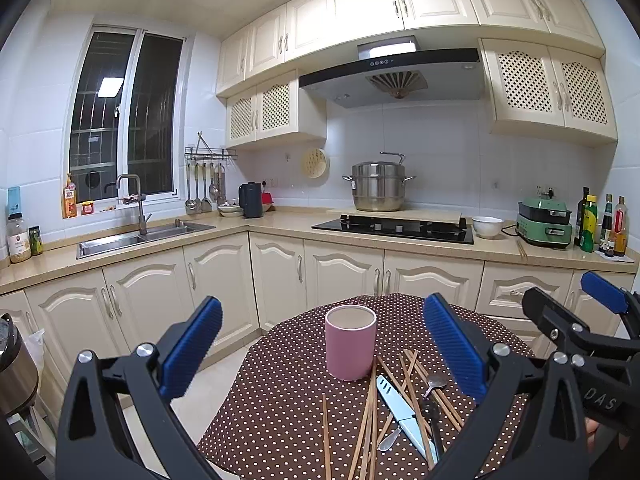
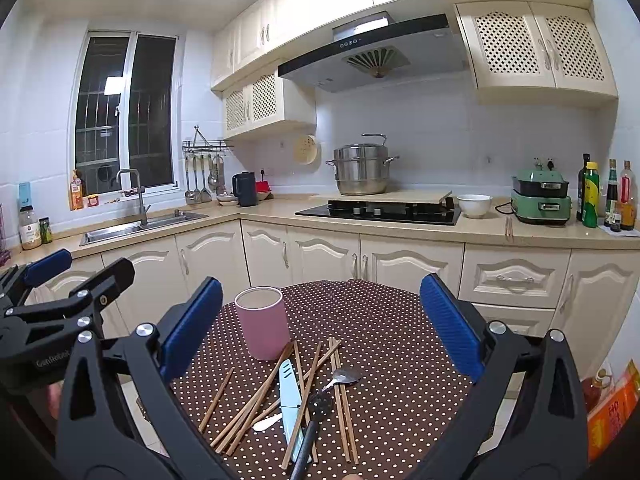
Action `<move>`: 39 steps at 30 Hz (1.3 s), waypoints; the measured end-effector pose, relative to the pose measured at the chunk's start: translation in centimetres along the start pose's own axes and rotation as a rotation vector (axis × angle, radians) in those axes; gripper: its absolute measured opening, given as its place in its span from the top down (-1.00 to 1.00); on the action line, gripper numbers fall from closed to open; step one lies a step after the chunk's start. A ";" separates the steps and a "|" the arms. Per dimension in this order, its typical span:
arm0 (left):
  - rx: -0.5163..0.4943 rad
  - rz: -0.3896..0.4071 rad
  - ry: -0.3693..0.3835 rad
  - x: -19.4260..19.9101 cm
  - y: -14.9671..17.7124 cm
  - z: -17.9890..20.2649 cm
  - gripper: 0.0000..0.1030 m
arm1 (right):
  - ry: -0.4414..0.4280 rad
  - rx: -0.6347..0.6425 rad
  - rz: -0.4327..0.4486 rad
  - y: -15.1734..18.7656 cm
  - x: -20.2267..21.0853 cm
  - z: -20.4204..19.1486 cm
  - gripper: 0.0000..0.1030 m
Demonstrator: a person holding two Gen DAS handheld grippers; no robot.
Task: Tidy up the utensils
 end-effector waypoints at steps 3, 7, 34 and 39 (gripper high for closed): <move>-0.001 0.002 -0.005 -0.1 -0.1 0.0 -0.92 | -0.007 -0.009 -0.008 -0.1 -0.3 0.0 -0.88; 0.000 -0.009 -0.010 -0.6 -0.4 -0.2 -0.92 | -0.020 -0.023 -0.026 -0.2 -0.9 0.0 -0.88; -0.117 -0.885 0.209 -15.4 19.4 0.8 -0.08 | 0.037 0.013 -0.613 12.9 -12.3 6.5 -0.88; -0.146 -0.976 0.197 -16.2 22.8 0.8 0.24 | 0.010 0.034 -0.760 15.8 -14.4 7.6 -0.82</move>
Point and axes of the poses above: each gripper's, at about its wrist camera, not at the fingertips, and x roughly against the way its jaws point, z to its right, y to its underside, the point moved 10 cm from there along -x, roughly the way its jaws point, and after that the axes turned 4 degrees about -y, right-handed, at the moved point
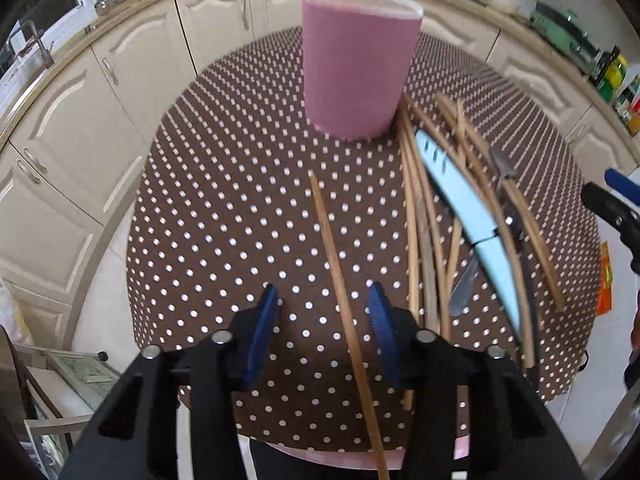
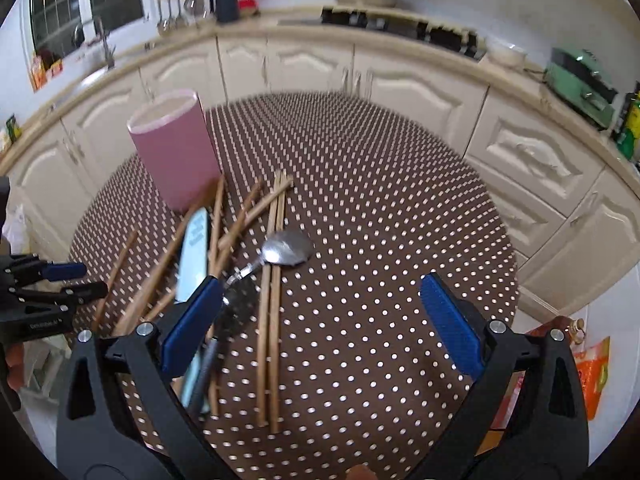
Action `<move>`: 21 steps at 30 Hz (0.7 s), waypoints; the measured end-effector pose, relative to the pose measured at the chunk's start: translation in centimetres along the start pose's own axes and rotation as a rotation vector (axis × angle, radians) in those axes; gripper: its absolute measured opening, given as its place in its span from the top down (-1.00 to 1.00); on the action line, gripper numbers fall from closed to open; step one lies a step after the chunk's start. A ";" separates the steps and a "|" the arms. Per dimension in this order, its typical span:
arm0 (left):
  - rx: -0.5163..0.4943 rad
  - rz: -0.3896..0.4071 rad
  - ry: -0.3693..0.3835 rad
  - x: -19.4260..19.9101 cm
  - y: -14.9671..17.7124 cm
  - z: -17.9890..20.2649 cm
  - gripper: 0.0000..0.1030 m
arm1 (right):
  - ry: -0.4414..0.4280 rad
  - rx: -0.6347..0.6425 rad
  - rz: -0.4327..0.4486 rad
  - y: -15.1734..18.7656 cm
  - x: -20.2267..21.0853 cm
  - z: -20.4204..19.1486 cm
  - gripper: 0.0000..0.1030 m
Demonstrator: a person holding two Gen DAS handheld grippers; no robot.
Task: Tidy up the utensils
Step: 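Grasp a wooden chopstick with the left tool while the right tool grasps another chopstick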
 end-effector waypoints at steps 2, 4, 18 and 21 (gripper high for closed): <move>-0.012 -0.034 -0.004 -1.0 0.4 0.2 0.37 | -0.028 0.006 -0.066 0.2 -1.6 0.1 -0.71; -0.022 -0.027 -0.010 -1.1 0.3 0.2 0.39 | -0.047 0.014 -0.115 0.2 -2.8 0.0 -0.57; 0.085 0.012 0.041 -2.4 -3.9 -1.6 0.90 | -0.100 0.049 -0.338 0.7 -8.0 -1.8 0.07; 0.103 0.019 0.049 -2.3 -4.2 -1.8 0.90 | -0.058 0.070 -0.368 -0.1 -9.3 -2.0 0.17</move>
Point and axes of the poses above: each gripper's, at about its wrist camera, not at the fingertips, and x roughly against the way its jaws point, z to its right, y to its underside, the point moved 10 cm from there along -x, roughly the way its jaws point, and after that the axes turned 4 degrees about -y, right-handed, at the moved point
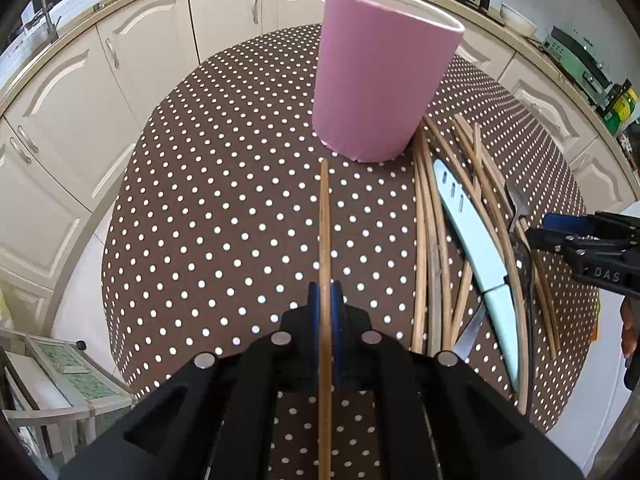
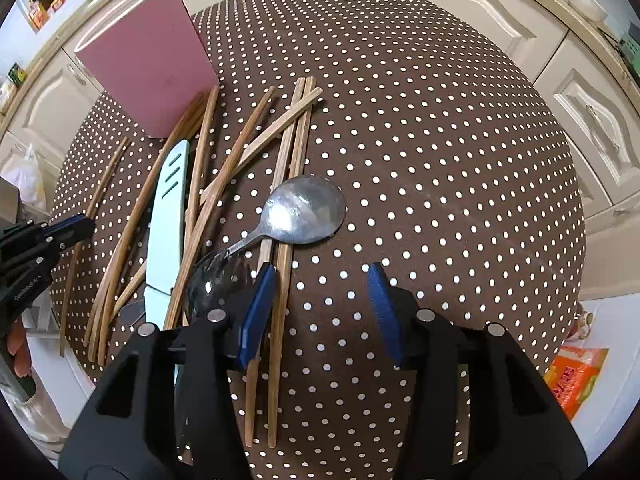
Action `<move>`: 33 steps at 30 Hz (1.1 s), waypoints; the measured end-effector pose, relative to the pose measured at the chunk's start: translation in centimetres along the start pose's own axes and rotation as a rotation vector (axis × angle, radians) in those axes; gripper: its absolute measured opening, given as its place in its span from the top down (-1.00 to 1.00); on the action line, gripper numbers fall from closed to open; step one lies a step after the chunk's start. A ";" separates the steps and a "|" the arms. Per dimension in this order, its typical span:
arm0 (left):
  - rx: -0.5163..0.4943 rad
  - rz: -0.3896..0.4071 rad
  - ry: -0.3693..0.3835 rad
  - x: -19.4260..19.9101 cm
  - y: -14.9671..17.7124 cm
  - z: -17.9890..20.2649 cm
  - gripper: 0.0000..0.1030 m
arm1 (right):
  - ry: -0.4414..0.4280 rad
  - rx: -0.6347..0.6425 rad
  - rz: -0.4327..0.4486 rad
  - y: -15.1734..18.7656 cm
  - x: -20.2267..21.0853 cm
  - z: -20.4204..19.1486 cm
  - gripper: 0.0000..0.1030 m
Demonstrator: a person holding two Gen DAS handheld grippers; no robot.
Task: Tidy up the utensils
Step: 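Grasp a wooden chopstick with the left tool while the right tool grasps another chopstick, then lift both held chopsticks up off the table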
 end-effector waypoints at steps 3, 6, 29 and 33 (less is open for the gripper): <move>0.011 0.002 0.003 0.1 0.3 0.3 0.90 | 0.021 -0.004 -0.011 -1.9 -0.9 -0.5 0.19; 0.026 0.009 0.008 0.2 0.1 0.3 0.90 | 0.032 -0.023 0.005 -3.2 -1.0 -0.2 0.63; 0.073 0.095 0.028 2.9 -1.4 -0.8 0.90 | 0.150 -0.100 0.055 -6.3 1.4 5.5 0.89; 0.062 0.100 0.025 2.8 -1.5 -0.2 0.90 | 0.280 -0.122 0.090 -6.6 3.5 7.7 0.89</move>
Point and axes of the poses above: each gripper's, at about its wrist camera, not at the fingertips, and x roughly against the way its jaws point, z to its right, y to its underside, the point moved 10 cm from there along -x, roughly the way its jaws point, and after that the axes turned 4 degrees about -y, right-handed, at the moved point
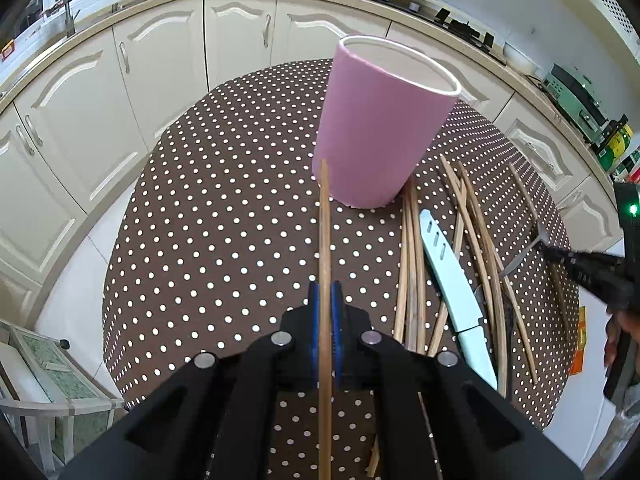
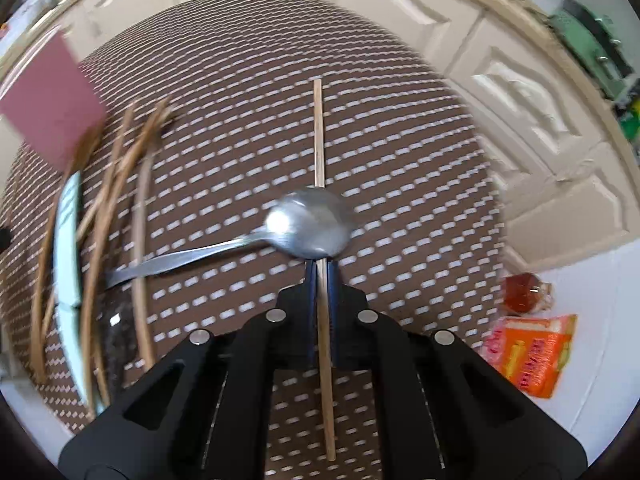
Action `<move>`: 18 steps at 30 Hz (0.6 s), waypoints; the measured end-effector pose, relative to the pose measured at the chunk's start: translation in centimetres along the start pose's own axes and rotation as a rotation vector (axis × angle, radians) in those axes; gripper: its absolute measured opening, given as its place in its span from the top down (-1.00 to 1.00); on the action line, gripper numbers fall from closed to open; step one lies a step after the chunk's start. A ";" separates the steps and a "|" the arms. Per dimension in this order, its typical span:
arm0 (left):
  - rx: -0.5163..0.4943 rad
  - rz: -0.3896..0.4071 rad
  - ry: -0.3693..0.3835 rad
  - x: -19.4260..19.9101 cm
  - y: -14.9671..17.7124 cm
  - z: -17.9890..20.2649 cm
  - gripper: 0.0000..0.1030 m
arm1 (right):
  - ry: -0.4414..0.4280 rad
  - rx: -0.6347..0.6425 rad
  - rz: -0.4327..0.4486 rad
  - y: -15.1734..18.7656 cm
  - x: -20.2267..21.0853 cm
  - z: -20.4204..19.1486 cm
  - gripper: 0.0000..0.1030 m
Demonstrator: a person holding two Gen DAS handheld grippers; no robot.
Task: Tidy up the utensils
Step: 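Lift both held chopsticks up off the table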
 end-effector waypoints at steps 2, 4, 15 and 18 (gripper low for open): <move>-0.001 0.001 -0.001 0.0 0.1 0.1 0.90 | 0.072 0.031 0.025 0.3 -0.2 1.4 0.89; 0.003 0.003 -0.001 0.0 -0.1 0.1 0.90 | 0.094 0.045 0.046 0.3 0.3 1.1 0.89; 0.010 0.079 0.071 2.3 -1.1 0.8 0.90 | -0.252 -0.048 0.111 3.0 5.1 -4.3 0.89; 0.014 0.091 0.073 2.7 -1.3 0.8 0.90 | -0.170 -0.059 0.103 2.8 4.2 -2.7 0.89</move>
Point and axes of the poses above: each gripper's, at about its wrist camera, not at the fingertips, and x roughly against the way its jaws point, z to its right, y to its underside, the point moved 10 cm from there along -x, roughly the way its jaws point, and after that the axes turned 4 degrees about -y, right-handed, at the moved point
